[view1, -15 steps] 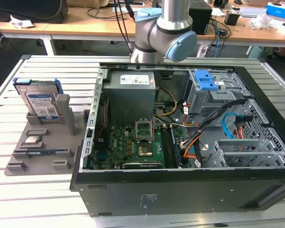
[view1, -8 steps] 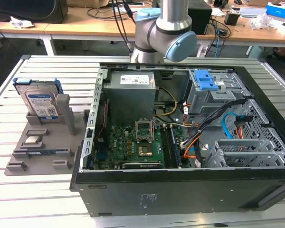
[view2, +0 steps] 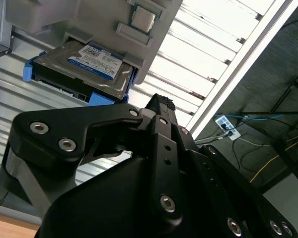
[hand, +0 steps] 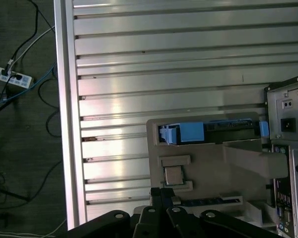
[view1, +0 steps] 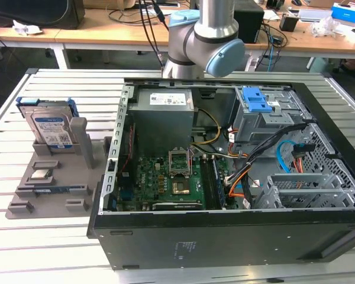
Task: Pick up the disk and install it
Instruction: 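Reach for the disk, then pick up the disk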
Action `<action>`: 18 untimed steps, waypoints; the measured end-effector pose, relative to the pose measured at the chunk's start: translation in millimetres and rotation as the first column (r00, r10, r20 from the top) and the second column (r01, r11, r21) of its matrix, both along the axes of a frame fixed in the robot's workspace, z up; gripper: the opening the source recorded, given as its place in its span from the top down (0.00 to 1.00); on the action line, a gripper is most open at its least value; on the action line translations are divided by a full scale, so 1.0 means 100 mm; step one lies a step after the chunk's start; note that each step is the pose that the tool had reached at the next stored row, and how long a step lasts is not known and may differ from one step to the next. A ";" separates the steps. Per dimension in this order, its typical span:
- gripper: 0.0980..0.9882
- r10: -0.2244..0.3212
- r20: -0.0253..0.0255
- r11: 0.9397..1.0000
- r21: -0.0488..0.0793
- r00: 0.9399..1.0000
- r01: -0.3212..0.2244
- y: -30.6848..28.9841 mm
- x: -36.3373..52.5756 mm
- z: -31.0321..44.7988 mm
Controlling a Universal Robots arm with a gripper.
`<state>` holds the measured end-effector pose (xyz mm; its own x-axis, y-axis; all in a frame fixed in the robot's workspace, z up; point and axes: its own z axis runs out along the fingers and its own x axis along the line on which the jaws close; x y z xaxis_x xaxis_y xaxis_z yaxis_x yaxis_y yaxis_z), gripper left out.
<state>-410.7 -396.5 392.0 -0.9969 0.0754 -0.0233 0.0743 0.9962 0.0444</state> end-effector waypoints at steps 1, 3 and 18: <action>1.00 0.000 0.000 1.000 0.000 1.000 0.000 0.000 0.002 0.000; 1.00 0.000 0.000 1.000 0.000 1.000 0.000 0.000 0.002 0.000; 1.00 0.155 0.000 0.988 0.000 0.988 -0.155 0.000 0.003 0.000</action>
